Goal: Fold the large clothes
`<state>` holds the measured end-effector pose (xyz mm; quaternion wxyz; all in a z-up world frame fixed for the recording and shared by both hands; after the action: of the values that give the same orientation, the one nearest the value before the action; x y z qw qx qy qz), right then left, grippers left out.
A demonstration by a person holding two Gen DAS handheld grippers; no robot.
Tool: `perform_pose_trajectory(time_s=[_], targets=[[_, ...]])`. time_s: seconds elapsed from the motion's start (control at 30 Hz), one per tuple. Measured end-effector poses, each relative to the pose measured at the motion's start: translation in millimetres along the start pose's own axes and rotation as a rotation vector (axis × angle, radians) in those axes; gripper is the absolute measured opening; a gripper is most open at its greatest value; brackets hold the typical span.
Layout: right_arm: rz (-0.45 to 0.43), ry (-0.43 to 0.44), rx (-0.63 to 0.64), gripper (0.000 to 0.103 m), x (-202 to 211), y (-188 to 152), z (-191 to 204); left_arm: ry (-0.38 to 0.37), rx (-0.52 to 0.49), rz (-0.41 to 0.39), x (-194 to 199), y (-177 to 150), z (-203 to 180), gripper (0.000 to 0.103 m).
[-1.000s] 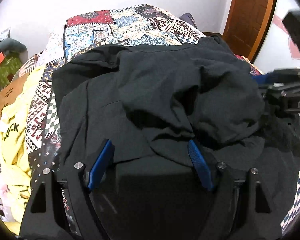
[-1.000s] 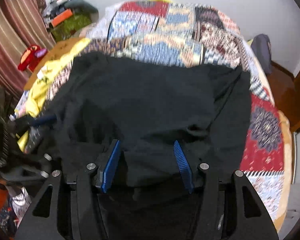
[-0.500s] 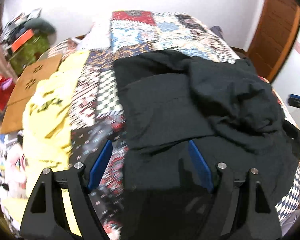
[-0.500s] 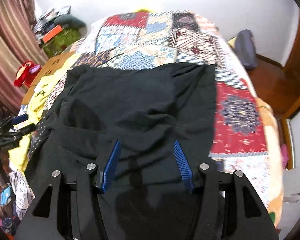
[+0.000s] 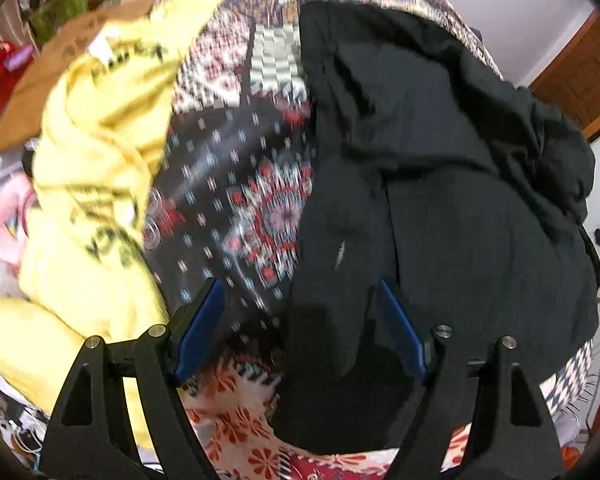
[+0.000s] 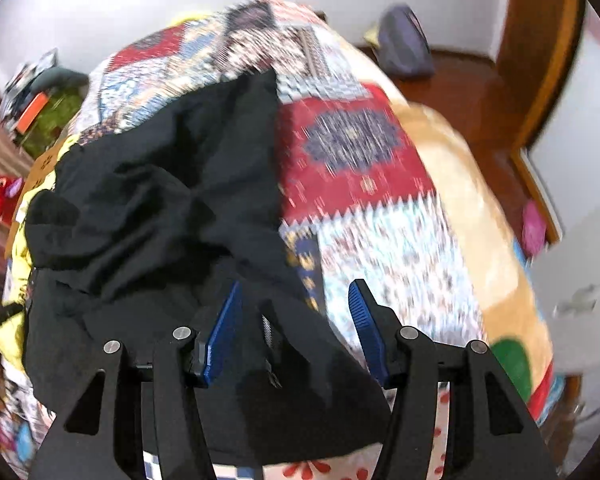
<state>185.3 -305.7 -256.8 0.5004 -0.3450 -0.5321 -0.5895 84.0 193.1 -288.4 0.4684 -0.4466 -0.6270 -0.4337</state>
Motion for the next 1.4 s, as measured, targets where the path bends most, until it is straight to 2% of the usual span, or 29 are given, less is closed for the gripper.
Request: perform_pose_trajectory(time_s=[0.1,0.3,0.4,0.5,0.63,0.67,0.7,0.73,0.8,0.9,0.97,1.07,1.17,1.3,1.4], targets=[[0.055,-0.001,-0.042,0.052,-12,-11,-14,-0.069,0.005,0.047,-12,-10,-3,0.078],[0.141,-0.002,-0.085,0.052,-31,-36,-30,-0.101,0.025,0.088,-35,-27,-9,0.078],[0.133,-0.006,-0.067,0.054,-29,-44,-31,-0.163,0.094,0.094,-38,-35,-3,0.078],[0.126,-0.024,-0.040,0.056,-26,-46,-31,-0.200,0.111,0.101,-38,-46,0,0.077],[0.122,0.019,-0.086,0.056,-27,-48,-37,-0.239,0.094,0.096,-37,-59,1,0.067],[0.122,0.028,-0.094,0.053,-27,-49,-36,-0.240,0.075,0.095,-35,-61,0,0.064],[0.121,0.041,-0.096,0.048,-27,-48,-34,-0.236,0.059,0.094,-34,-64,-1,0.058],[0.127,0.071,-0.090,0.038,-28,-47,-30,-0.231,0.050,0.095,-33,-66,-1,0.052],[0.132,0.091,-0.086,0.036,-29,-48,-26,-0.233,0.033,0.094,-30,-70,-1,0.042],[0.122,0.071,-0.065,0.025,-28,-49,-22,-0.217,0.015,0.089,-19,-72,-2,0.031],[0.107,0.077,-0.054,0.017,-21,-47,-21,-0.182,-0.001,0.079,-10,-66,-5,0.029],[0.064,0.100,-0.037,0.014,-3,-40,-17,-0.152,-0.012,0.055,9,-58,-9,0.027],[0.005,0.104,-0.003,0.012,14,-27,-7,-0.177,0.013,0.019,28,-50,-11,0.025],[-0.071,0.103,0.026,0.010,32,-4,6,-0.270,0.065,-0.064,60,-27,-4,0.023],[-0.133,0.095,0.070,0.009,45,24,18,-0.328,0.092,-0.120,81,3,0,0.022]])
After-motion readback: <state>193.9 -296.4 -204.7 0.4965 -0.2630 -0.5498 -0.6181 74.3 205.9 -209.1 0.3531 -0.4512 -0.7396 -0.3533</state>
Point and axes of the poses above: each gripper's, at about its wrist camera, not at the fingertips, and x roughly against the way its jaws point, z to its left, y to its top, the point moved 4 cm from there along -x, roughly the way its jaws point, and after that the axes turned 11 degrees about z, right-handed, at the moved point
